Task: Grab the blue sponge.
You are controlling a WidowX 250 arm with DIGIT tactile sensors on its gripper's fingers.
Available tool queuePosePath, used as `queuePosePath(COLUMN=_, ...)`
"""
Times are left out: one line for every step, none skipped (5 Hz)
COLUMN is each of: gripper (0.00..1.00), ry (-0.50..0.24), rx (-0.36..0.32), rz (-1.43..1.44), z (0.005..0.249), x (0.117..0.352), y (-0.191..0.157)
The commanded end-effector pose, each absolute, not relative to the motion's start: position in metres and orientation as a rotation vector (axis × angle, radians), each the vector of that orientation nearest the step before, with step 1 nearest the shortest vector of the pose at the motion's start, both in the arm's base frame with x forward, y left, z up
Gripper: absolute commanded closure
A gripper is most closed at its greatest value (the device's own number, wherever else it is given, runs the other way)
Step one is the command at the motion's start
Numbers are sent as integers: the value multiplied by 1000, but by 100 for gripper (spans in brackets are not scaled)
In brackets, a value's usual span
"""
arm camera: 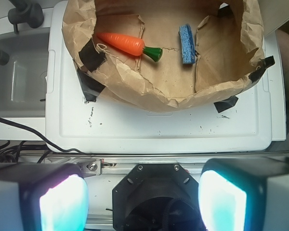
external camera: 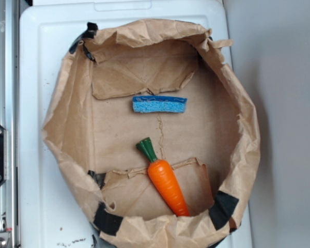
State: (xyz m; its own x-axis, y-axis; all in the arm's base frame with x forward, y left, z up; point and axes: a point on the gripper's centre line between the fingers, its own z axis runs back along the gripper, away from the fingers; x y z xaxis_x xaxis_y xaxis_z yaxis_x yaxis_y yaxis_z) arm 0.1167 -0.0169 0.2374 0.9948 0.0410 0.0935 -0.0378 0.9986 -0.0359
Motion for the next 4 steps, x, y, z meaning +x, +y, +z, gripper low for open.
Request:
queuePosePath(gripper=0, ry=-94, rx=-34, rz=39, z=237, x=117, y=-17)
queuePosePath(gripper=0, ry=-95, rx=-59, rz=64, z=234, x=167, y=-11)
queuePosePath(gripper=0, ry=-110, rx=-78, rz=128, z=230, x=216, y=-4)
queuePosePath(gripper=0, ry=-134, rx=-81, rz=136, z=213, x=266, y=8)
